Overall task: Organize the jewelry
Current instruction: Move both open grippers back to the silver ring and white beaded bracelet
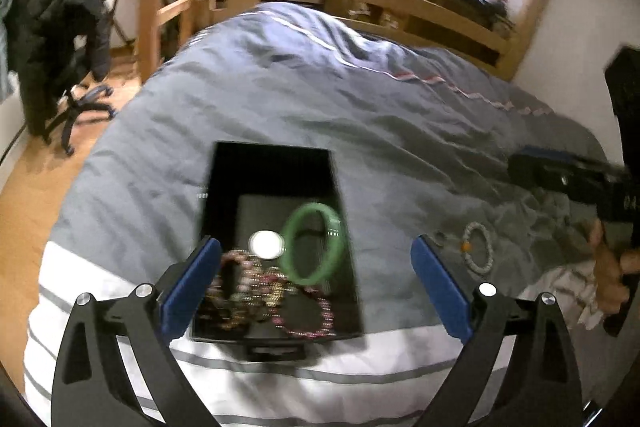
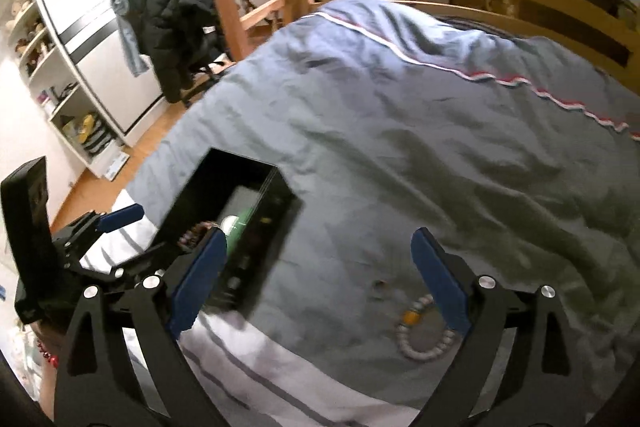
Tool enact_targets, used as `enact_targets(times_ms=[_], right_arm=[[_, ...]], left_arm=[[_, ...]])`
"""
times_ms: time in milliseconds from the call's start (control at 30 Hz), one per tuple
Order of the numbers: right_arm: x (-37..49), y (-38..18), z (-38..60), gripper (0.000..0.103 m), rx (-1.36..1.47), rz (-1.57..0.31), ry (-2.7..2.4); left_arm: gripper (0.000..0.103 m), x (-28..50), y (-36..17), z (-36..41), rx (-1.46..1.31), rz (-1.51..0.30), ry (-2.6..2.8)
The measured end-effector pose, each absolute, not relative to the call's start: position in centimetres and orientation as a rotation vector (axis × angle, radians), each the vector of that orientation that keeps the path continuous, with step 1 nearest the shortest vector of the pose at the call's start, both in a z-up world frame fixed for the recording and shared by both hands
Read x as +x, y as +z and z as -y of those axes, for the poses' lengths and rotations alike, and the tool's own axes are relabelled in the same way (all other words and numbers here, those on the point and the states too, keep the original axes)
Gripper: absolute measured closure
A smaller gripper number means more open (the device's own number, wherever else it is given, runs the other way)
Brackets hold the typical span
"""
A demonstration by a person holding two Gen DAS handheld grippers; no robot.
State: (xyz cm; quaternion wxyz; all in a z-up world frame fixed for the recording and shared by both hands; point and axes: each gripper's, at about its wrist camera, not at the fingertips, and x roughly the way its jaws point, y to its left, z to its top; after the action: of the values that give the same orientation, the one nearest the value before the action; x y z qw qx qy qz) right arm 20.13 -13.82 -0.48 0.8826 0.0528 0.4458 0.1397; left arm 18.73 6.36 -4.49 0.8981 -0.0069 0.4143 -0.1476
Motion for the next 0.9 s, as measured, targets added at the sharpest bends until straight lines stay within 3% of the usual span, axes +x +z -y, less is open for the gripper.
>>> enact_targets(times_ms=[367, 900], right_arm=[[17.3, -1.0, 18.5, 0.010, 0.102, -0.924, 0.235], [14.8, -6.3, 24.1, 0.010, -0.018, -0.942, 0.152]], left_arm=[[0.009, 17.0, -7.9, 2.9, 0.110, -0.880, -0.443], [0.009, 20.5, -12.1, 5.8, 0.131, -0.925, -0.380]])
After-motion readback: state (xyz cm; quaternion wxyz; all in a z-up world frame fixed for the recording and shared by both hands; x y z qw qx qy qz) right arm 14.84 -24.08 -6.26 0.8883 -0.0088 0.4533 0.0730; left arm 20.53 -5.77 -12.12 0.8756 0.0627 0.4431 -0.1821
